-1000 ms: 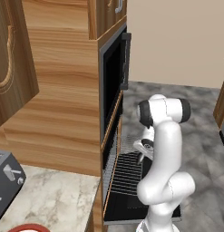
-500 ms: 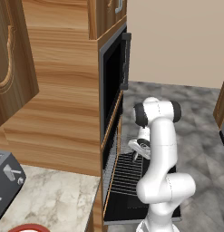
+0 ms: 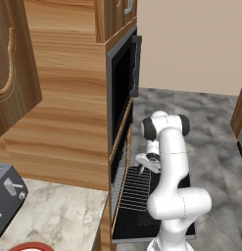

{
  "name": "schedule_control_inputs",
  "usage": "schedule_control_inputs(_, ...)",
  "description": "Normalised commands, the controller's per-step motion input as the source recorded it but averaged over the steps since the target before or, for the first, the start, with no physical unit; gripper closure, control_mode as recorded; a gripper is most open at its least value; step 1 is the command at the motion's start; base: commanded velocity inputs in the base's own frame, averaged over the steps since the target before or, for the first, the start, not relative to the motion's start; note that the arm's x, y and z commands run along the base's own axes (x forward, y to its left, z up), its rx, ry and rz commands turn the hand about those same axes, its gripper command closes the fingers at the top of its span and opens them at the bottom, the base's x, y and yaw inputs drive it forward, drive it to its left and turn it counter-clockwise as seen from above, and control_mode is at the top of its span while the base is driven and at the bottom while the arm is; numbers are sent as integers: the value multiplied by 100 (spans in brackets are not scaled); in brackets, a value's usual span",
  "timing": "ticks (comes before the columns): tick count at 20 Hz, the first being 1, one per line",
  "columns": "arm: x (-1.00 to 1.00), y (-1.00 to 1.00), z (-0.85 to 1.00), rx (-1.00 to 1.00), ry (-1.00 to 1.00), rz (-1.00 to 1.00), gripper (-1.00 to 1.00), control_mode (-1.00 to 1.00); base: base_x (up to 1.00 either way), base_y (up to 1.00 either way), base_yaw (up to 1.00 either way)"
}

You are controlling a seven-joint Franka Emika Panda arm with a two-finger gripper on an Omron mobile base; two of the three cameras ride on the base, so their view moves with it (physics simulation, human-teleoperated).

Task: Place the fish on the rack of the oven, and slide the rack back inside. Close the oven door.

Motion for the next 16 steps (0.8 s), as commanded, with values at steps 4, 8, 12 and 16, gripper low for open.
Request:
schedule_control_inputs(4, 39, 0, -40, 1, 0, 8, 100, -100, 0, 0, 0)
schedule_control_inputs(8, 17, -8, -27, 0, 0, 6, -100, -100, 0, 0, 0)
schedule_control_inputs(12, -54, -64, 42, 0, -11, 2, -100, -100, 0, 0, 0)
schedule_control_inputs(16, -59, -38, 91, 0, -18, 5, -100, -100, 0, 0, 0)
